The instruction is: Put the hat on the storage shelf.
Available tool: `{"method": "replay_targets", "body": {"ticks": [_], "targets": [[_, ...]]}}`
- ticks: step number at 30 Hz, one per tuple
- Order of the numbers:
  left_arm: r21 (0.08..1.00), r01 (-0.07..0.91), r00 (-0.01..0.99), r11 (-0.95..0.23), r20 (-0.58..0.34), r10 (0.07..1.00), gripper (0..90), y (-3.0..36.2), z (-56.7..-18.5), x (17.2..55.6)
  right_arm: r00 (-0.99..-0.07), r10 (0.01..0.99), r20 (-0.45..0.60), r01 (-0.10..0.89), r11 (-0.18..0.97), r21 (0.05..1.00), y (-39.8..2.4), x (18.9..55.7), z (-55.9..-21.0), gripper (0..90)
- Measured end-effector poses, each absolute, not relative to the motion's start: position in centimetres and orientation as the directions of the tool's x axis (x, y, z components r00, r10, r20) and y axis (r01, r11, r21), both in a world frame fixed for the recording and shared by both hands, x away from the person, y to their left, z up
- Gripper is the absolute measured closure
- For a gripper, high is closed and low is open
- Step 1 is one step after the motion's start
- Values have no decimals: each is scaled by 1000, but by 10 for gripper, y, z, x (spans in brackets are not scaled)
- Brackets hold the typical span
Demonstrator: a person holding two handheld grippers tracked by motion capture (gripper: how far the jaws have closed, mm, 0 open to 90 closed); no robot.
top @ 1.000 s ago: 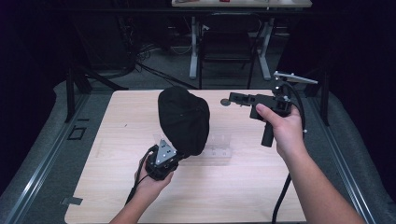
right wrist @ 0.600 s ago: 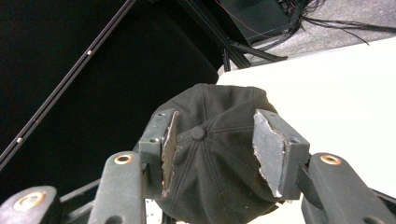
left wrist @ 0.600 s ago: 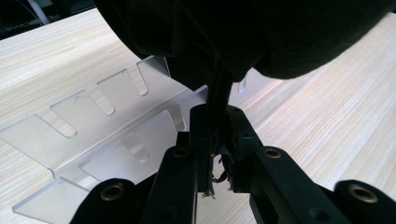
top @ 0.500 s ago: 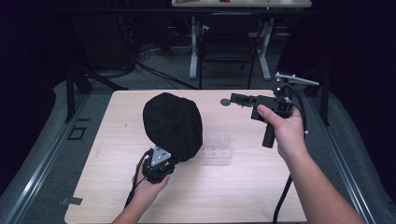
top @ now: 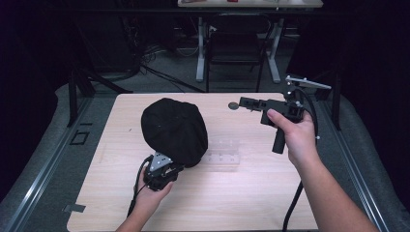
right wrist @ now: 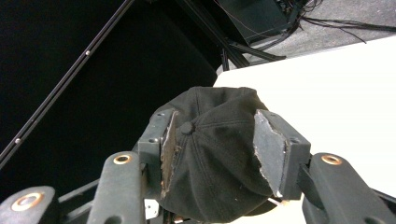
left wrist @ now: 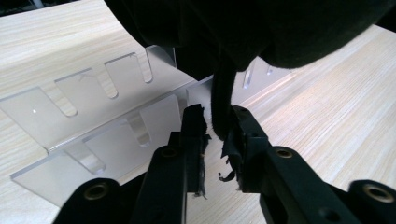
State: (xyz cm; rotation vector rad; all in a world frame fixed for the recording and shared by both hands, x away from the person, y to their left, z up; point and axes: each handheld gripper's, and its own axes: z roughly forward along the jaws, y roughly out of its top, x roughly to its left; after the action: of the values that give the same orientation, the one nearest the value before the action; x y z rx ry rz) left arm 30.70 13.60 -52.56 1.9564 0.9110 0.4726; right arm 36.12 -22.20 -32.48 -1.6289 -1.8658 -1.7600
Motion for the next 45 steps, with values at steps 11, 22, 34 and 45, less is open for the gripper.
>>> {"method": "replay_targets", "body": {"ticks": [11, 22, 34, 45], "targets": [[863, 423, 636, -277, -65, 769, 655, 147, -519, 302, -421, 604, 676, 715, -238, 657, -220, 361, -325, 485], [874, 420, 617, -244, -78, 783, 546, 164, -510, 298, -405, 629, 663, 700, -252, 668, -227, 358, -328, 488], [862, 452, 567, -229, -80, 820, 538, 190, -516, 296, -403, 666, 628, 682, -239, 691, -237, 346, -332, 550], [840, 490, 532, -235, -75, 843, 526, 218, -520, 283, -406, 687, 602, 664, -230, 711, -248, 331, -339, 561]]}}
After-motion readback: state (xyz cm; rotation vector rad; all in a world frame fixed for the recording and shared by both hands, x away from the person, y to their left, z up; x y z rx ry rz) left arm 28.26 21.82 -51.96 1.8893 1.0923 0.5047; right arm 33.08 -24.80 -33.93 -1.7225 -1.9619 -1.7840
